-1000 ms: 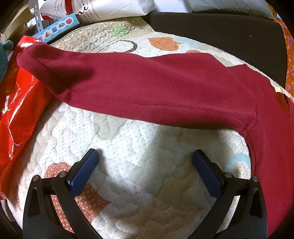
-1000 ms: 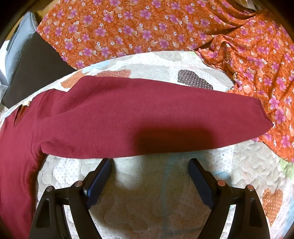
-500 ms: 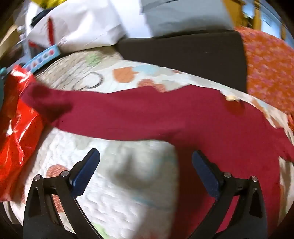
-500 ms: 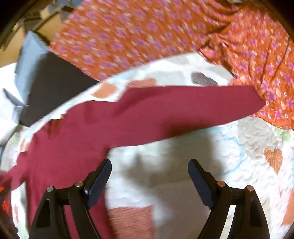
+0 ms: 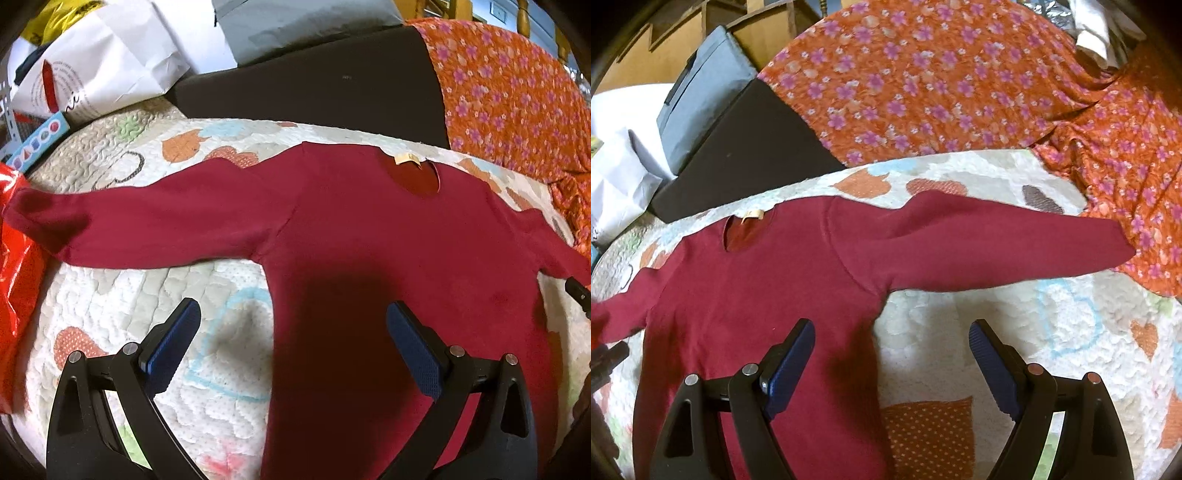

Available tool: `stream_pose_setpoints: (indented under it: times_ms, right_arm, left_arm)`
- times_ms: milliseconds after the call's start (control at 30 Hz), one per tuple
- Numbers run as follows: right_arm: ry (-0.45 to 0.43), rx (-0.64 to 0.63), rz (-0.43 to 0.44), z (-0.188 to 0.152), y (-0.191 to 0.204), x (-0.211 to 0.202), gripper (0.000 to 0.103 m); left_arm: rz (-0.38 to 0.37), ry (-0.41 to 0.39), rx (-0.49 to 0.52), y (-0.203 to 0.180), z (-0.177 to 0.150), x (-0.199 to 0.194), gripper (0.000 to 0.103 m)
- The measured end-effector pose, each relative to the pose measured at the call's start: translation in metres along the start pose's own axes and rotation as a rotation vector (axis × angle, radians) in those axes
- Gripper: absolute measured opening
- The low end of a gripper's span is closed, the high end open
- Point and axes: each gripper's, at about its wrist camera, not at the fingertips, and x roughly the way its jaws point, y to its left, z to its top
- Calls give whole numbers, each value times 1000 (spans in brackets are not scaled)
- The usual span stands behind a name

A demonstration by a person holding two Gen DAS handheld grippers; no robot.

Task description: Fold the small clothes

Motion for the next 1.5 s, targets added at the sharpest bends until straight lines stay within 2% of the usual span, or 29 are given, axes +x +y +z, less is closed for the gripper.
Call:
stream_pose_setpoints:
  times_ms: [67,233,400,1500]
  right_arm:
    - [12,7,-1,2,3,4,84]
    - [28,6,11,-1,5,10,84]
    - [30,-12,2,-1,12,12,84]
    - [72,-70,14,-11,34,26,84]
  left_arm:
    - [17,-1,11,-6,-1,3,101]
    - [-11,4,6,-13,-5,6,101]
    - [1,22,41,-22,-5,11,101]
    - [44,56,-21,-4,-4,26,101]
